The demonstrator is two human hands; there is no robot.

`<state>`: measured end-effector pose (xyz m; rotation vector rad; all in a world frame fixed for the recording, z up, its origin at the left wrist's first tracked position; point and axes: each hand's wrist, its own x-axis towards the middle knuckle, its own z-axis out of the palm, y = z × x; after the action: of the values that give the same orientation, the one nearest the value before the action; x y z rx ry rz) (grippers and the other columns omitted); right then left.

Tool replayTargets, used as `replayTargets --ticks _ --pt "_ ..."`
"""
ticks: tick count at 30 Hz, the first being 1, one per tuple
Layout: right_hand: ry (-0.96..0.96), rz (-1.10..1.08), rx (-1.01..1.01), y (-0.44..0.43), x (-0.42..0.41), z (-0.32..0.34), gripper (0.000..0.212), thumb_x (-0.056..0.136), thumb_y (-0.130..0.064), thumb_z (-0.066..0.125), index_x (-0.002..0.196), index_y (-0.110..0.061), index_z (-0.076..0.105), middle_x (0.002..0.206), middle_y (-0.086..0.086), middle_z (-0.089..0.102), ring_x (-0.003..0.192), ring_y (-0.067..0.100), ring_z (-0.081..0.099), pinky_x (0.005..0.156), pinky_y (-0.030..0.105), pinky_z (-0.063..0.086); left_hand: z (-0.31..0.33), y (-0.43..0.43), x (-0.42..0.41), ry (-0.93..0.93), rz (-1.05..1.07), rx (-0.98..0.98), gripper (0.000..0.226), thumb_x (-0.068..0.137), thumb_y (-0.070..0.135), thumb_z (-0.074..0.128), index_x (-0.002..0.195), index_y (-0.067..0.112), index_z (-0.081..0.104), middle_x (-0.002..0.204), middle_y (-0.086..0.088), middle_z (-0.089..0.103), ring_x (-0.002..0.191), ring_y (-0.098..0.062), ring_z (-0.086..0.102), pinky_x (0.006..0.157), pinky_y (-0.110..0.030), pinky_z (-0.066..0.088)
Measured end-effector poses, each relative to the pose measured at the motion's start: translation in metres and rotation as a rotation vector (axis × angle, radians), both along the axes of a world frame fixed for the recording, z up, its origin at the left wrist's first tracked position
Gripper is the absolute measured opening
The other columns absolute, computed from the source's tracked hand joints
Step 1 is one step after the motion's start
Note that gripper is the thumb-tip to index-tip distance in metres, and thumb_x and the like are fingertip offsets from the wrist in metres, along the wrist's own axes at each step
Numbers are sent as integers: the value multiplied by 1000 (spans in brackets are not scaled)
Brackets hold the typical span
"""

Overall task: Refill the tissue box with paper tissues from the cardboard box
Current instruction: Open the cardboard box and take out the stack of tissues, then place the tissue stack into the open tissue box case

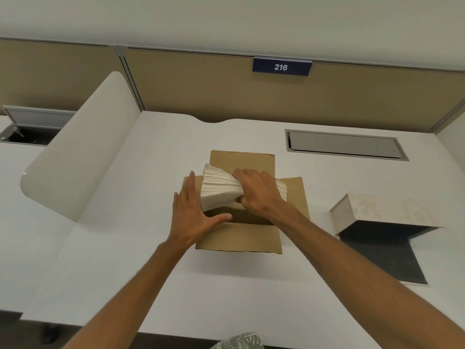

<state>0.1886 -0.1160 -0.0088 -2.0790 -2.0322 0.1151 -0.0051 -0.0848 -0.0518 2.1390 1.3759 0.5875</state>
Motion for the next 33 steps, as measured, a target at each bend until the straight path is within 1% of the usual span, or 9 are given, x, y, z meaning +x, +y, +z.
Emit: replayTargets --ticks 4,9,13,16,18,23,25,30,33 --pt "-78 42 105 -10 2 12 55 72 -25 83 117 -17 53 109 5 68 92 25 59 80 40 43 36 1 12 100 -51 397 119 72 71 68 156 16 4 166 -10 13 153 -29 9 123 -55 7" --pt "-186 113 188 -34 10 25 52 75 -21 82 118 -15 54 108 8 67 95 27 59 81 42 46 78 -8 33 531 -247 606 100 83 72 48 158 16 10 166 -10 13 154 -30 -3 120 -62 -4" --pt "-181 120 204 -59 27 28 56 73 -20 85 121 -13 57 113 10 68 100 29 61 86 43 47 85 -27 56 541 -296 476 94 85 59 65 156 21 16 155 -4 42 146 -24 33 122 -55 -5" --pt "-152 105 197 -83 47 27 58 71 -20 87 121 -13 58 114 10 69 99 29 62 86 44 48 85 -50 75 405 -297 405 76 81 48 75 144 23 40 131 0 64 118 -21 59 117 -39 25" --pt "-125 120 187 -99 63 24 58 69 -21 88 119 -13 59 113 10 69 99 29 63 86 44 48 85 -65 88 385 -283 377 58 81 47 75 130 25 53 120 4 68 103 -17 62 90 -30 46" --pt "-64 148 101 -154 114 20 57 74 -30 84 122 -17 54 116 6 65 99 24 59 87 39 45 77 -113 129 394 -311 345 46 80 48 76 120 28 60 104 8 70 85 -13 64 61 -23 36" --pt "-59 151 2 -222 189 8 60 75 -33 82 125 -17 52 115 5 64 98 24 58 86 39 44 60 -176 196 370 -338 346 41 79 45 76 114 29 63 96 8 71 78 -15 63 56 -25 29" --pt "-66 121 -95 -264 238 -11 66 77 -36 78 131 -21 45 119 2 59 99 21 55 84 36 44 44 -201 211 369 -358 270 41 79 44 75 114 28 63 93 7 71 74 -17 62 57 -28 42" --pt "32 75 -152 -271 252 -13 62 78 -34 78 130 -24 46 120 -1 59 97 17 55 78 30 44 41 -202 207 397 -355 260 42 79 45 75 115 28 63 96 8 71 75 -16 61 55 -25 36"
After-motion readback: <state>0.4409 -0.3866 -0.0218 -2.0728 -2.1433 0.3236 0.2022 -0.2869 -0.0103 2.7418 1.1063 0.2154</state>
